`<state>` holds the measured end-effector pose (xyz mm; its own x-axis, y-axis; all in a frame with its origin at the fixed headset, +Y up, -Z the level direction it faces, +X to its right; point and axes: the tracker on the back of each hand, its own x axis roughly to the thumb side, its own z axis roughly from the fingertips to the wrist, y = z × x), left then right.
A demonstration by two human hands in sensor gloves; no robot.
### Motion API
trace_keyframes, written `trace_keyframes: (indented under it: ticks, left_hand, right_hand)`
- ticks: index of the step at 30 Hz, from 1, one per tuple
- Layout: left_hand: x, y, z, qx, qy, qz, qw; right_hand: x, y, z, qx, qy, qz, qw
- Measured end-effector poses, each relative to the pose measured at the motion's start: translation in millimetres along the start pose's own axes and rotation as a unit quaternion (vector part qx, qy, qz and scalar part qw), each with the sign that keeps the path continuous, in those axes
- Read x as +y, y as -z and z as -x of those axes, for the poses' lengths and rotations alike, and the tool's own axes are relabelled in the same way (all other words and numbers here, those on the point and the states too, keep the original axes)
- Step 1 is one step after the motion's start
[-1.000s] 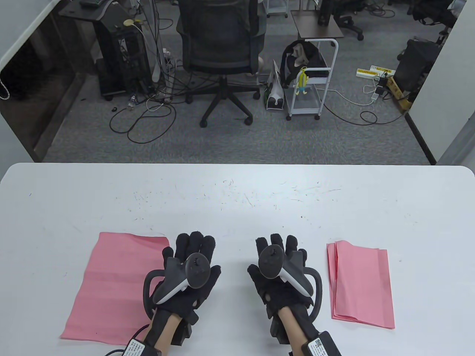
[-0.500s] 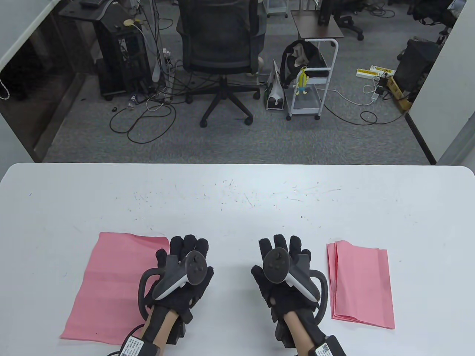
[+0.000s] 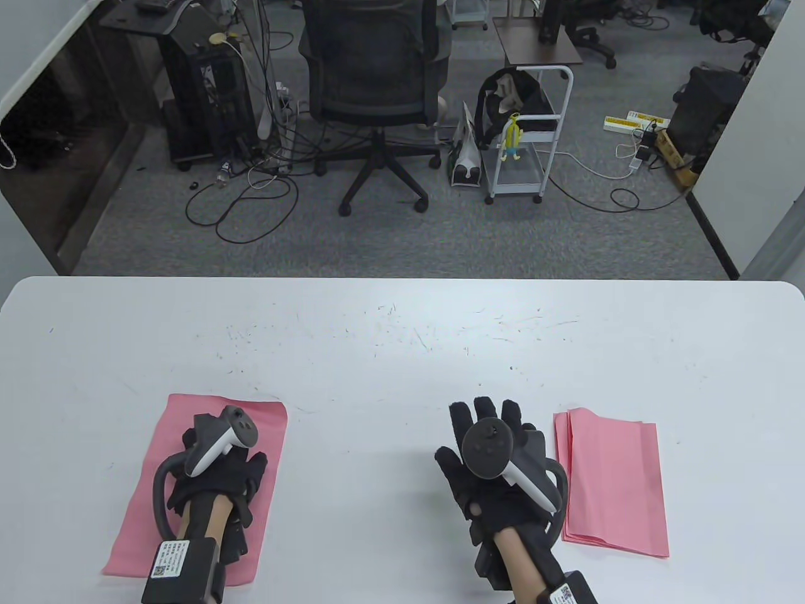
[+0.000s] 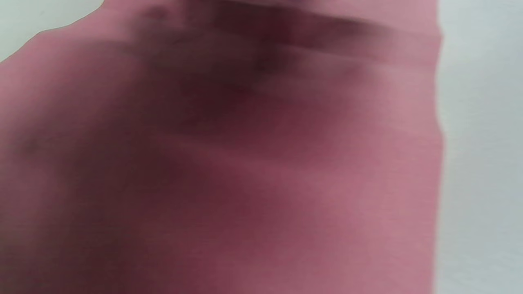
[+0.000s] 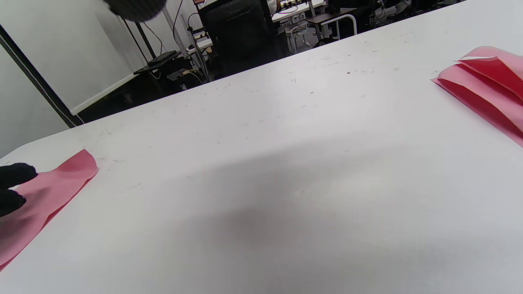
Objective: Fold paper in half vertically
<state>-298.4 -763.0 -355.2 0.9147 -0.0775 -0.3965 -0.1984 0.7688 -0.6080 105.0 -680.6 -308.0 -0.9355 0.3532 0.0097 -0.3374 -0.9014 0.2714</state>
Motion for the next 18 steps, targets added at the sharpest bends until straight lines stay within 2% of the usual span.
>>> trace_keyframes:
  ticks: [5,9,18]
  left_hand:
    - [-9.1,11.6,28.8,0.037,-0.024,0.060,0.997]
    - [-18.7,16.2,41.8,0.040,-0.032,0.082,0.995]
    - [-23.6,14.7,35.5,0.029,-0.036,0.078,0.996]
  right_hand:
    - [-0.3,0.4,-0.6,-0.002,0.005,-0.006,1.000]
    - [-0.8,0.2,-0.8,-0.003,0.007,-0.010,1.000]
    - [-1.0,0.7,0.8,-0.001,0.009,-0.011,1.000]
